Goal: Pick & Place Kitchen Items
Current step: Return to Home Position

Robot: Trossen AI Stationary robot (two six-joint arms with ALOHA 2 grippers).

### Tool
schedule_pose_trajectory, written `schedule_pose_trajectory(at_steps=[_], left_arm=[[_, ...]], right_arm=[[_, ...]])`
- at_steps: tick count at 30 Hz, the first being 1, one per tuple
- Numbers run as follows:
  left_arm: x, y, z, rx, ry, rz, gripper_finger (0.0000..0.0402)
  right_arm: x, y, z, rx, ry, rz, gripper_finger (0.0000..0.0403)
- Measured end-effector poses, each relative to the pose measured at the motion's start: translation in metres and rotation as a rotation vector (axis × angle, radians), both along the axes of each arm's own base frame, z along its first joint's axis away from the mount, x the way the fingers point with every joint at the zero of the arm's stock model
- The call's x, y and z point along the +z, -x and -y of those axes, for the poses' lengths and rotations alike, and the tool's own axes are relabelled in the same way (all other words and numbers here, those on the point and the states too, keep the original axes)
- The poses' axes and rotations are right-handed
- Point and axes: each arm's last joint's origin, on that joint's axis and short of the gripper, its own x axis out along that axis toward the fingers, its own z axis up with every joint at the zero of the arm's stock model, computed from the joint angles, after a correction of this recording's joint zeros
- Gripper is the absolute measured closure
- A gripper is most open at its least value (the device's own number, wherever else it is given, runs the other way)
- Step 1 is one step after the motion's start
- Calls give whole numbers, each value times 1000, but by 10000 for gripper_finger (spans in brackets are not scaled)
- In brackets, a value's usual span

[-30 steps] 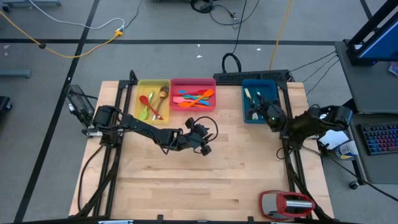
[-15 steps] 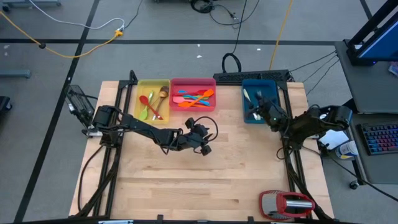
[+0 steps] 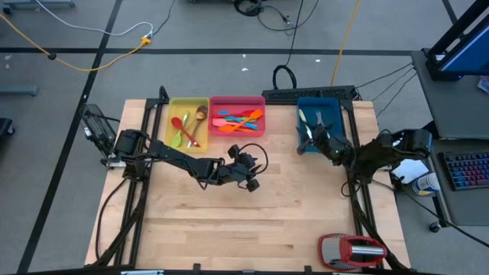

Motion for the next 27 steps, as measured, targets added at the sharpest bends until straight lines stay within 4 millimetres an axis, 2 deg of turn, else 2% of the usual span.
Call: schedule_pose_trajectory(at_steps=[4,10,13,22,27], left_arm=[[0,0,1,-5,-7,-3,304],[0,0,1,-8,-10,-5,386],[0,0,1,5,-18,-4,394],[6,2,11,3,-68,6,399],[27,10,21,-5,-126,30,399]], right_arm=[[0,-3,-7,46,2,-2,278],[0,-6,-15,96,2,-3,361],[0,-8,-20,125,2,-2,396],[11,-11,-38,231,4,78,402],[21,-10,-50,299,8,150,402]])
